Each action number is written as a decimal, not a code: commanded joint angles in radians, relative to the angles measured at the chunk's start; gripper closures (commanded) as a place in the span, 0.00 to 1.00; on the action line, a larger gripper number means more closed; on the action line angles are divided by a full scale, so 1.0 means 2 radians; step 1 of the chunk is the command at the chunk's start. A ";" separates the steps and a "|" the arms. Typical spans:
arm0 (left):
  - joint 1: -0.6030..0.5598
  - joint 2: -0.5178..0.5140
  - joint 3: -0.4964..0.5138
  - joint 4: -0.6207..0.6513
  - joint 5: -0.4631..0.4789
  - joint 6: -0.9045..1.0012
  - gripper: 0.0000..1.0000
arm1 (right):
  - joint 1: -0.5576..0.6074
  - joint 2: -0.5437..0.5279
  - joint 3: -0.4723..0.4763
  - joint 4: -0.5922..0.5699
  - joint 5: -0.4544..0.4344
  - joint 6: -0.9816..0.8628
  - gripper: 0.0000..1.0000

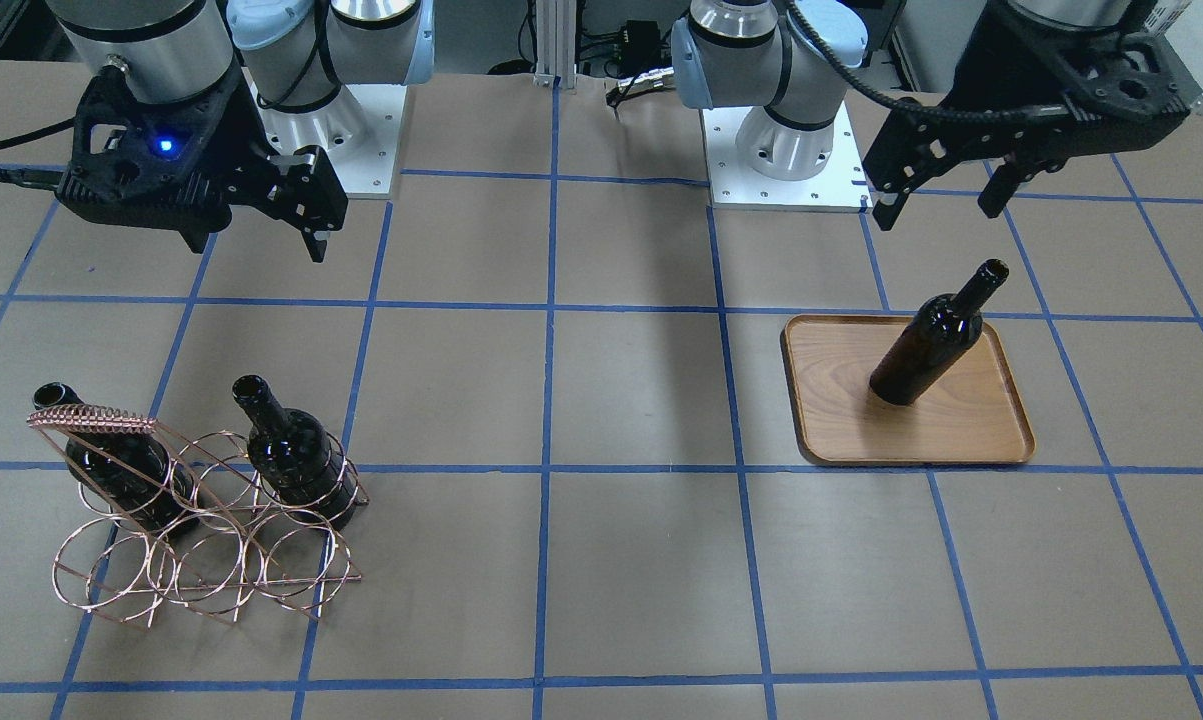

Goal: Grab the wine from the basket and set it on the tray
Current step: 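Open the left gripper and raise it away from the tray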

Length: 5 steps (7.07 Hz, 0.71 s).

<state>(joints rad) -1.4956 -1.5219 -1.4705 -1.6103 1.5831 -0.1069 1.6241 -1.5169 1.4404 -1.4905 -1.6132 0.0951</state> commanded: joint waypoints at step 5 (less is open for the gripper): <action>-0.064 -0.031 0.003 0.041 0.010 -0.033 0.00 | -0.001 0.001 0.000 0.000 0.000 0.000 0.00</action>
<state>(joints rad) -1.6235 -1.5848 -1.4628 -1.5310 1.6033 -0.1738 1.6240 -1.5168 1.4404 -1.4910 -1.6125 0.0951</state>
